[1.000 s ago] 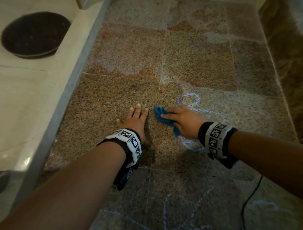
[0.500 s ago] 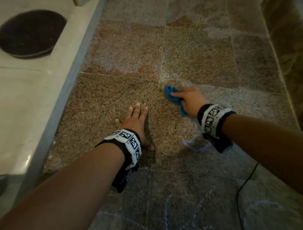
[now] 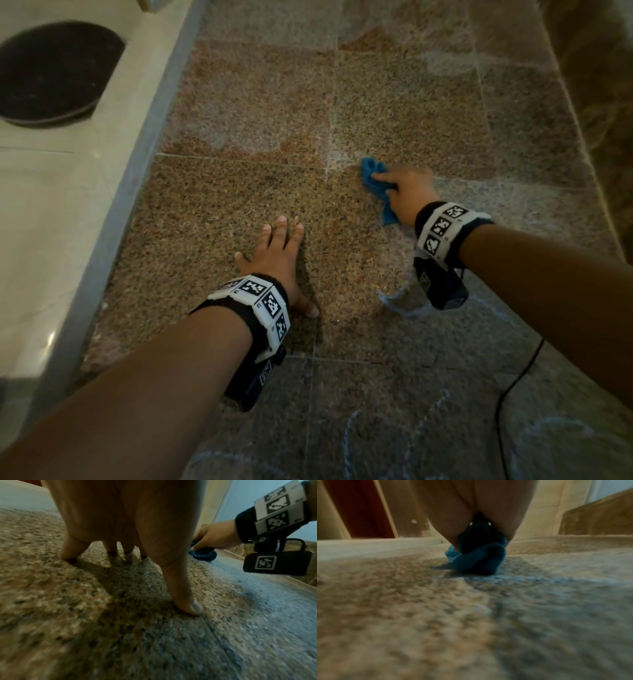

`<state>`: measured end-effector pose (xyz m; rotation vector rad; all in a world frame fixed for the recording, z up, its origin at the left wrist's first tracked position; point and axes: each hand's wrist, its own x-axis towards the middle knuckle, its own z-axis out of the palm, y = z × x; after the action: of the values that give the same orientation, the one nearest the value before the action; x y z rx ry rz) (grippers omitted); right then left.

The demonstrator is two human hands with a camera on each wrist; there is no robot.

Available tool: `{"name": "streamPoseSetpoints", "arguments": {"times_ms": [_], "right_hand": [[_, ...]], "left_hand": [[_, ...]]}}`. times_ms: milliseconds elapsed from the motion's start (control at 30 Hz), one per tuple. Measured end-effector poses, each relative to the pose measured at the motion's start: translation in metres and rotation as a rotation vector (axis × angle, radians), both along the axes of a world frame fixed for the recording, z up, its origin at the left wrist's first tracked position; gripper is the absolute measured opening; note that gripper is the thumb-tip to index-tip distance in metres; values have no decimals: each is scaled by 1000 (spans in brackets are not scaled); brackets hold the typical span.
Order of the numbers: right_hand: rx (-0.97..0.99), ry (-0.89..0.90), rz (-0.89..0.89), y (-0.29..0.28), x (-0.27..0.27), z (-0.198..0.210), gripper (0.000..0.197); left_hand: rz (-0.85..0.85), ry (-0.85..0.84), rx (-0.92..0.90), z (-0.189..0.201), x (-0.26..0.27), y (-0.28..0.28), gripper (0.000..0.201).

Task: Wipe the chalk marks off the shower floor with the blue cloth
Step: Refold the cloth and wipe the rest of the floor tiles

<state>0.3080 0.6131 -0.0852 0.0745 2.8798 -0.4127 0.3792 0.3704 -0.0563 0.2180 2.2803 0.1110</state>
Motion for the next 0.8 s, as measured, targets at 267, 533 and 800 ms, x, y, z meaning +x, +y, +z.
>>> {"name": "streamPoseSetpoints", "arguments": {"times_ms": [267, 533, 800], "right_hand": [[70, -116, 238, -70, -5, 2, 56], [13, -4, 326, -38, -16, 1, 45], [140, 31, 62, 17, 2, 4, 50]], "left_hand": [[-1, 6, -23, -1, -2, 2, 145], [0, 6, -23, 2, -1, 1, 144], [9, 3, -9, 2, -1, 2, 144]]}}
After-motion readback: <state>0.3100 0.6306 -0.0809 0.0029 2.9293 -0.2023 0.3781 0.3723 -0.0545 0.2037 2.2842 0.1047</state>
